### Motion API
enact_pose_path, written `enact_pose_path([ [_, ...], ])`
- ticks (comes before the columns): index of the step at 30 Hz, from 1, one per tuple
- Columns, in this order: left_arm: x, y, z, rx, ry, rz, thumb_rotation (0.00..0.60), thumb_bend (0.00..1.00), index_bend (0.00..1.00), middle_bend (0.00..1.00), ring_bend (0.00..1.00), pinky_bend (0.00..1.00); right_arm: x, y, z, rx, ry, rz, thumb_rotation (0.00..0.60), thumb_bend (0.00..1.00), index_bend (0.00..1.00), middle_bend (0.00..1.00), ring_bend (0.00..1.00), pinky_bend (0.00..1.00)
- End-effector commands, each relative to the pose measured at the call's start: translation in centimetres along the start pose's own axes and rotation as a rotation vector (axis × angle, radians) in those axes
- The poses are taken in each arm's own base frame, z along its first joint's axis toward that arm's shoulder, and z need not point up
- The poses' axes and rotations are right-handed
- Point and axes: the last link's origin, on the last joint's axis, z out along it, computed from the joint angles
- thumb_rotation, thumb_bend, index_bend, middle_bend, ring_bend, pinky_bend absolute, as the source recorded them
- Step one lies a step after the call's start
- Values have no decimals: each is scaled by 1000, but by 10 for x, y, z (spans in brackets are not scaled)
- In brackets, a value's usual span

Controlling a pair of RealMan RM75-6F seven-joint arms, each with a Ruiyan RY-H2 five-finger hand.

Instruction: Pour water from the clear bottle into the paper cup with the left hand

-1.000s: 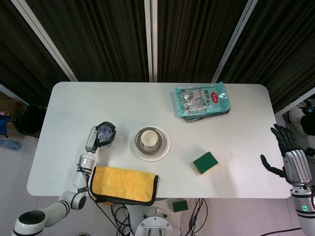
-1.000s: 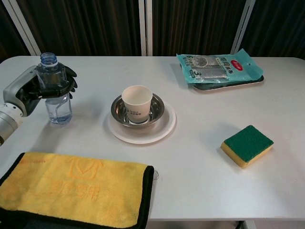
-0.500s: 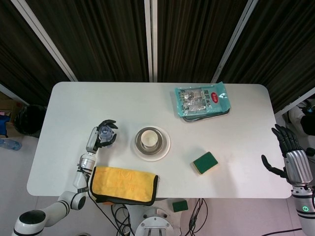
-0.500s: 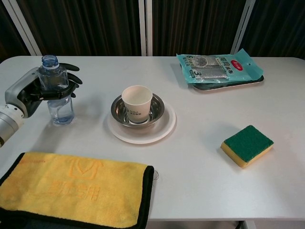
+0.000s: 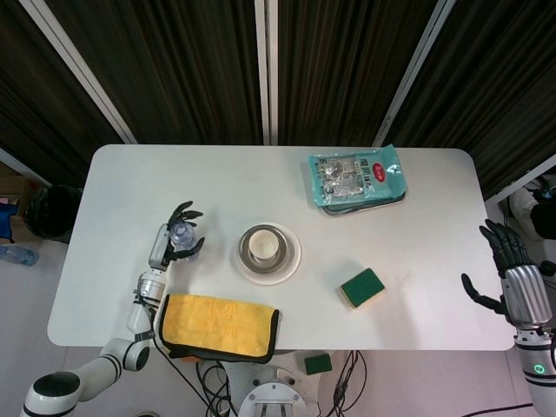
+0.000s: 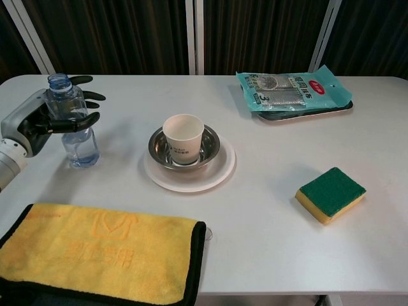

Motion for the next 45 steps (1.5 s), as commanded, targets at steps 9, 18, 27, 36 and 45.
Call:
enact_pose_path([
  [9,5,-2,-3,4,3,-8,600,174,38,170,142,248,1,-1,0,3,4,0,600,356,0,0,0,0],
  [18,16,-2,-7,3,15,-6,600,116,3,116,84,209,1,-2,1,10,11,2,600,355,0,0,0,0],
  [27,29,2,-17,-20,24,-5,600,63,0,83,60,189,2,-4,0,16,14,3,600,355,0,0,0,0],
  [36,56,5,-36,-16,100,-3,600,57,0,80,55,188,7,-8,0,35,35,-1,600,355,0,0,0,0],
  [45,93,21,-72,-43,195,-33,600,56,0,63,38,187,12,-15,-4,64,62,6,600,355,0,0,0,0],
])
